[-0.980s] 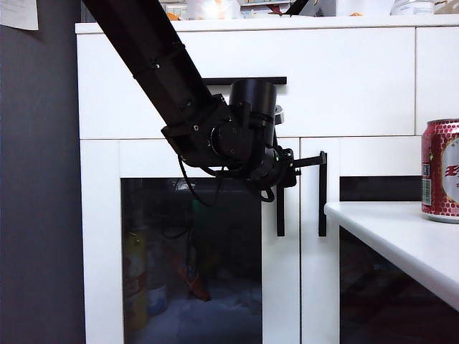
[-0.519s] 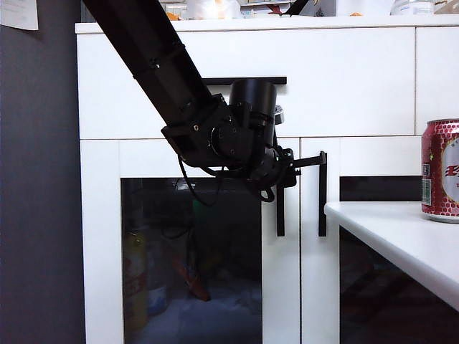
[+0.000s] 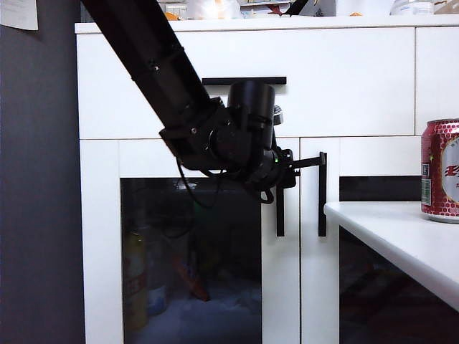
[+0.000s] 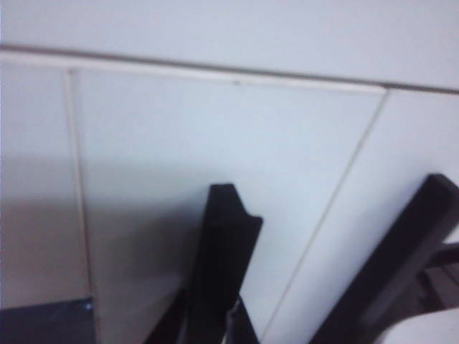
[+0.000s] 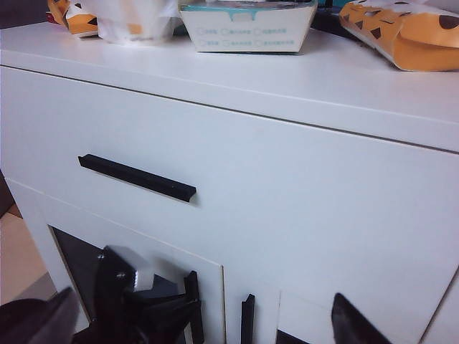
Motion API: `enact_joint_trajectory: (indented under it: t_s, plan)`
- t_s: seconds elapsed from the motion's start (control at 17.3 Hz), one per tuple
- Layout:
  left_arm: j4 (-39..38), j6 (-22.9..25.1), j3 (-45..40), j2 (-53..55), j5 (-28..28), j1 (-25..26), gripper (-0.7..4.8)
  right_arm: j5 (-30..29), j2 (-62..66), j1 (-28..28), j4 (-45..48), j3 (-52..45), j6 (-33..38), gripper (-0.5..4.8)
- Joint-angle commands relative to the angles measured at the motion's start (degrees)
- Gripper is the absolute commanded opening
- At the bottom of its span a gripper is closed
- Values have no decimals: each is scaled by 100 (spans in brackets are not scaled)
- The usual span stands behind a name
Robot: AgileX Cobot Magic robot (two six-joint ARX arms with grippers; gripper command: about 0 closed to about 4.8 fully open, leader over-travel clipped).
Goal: Open the left door of the white cabinet, pick up a can of beverage from the table on the right, place it inside the cabinet, and finally close the cabinet door.
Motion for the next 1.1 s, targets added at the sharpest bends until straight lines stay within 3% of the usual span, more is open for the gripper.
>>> enact_joint_trajectory:
  t_s: [0.06,0.17,0.98,1.1]
  plan:
    - [713,-208,-363,-122,195,-72,-5,11,-28,-2,111,28,22,461]
    - [1154,-210,-776,-330,195,-74,-5,9,-28,-2,109,28,22,461]
    - [1163,-208,-4441,-2518,195,-76,-5,-74,44,48,-201,26,26,461]
    - [1158,-208,-4854,-2997,190,-74,-5,-179,264,326,-199,26,68,461]
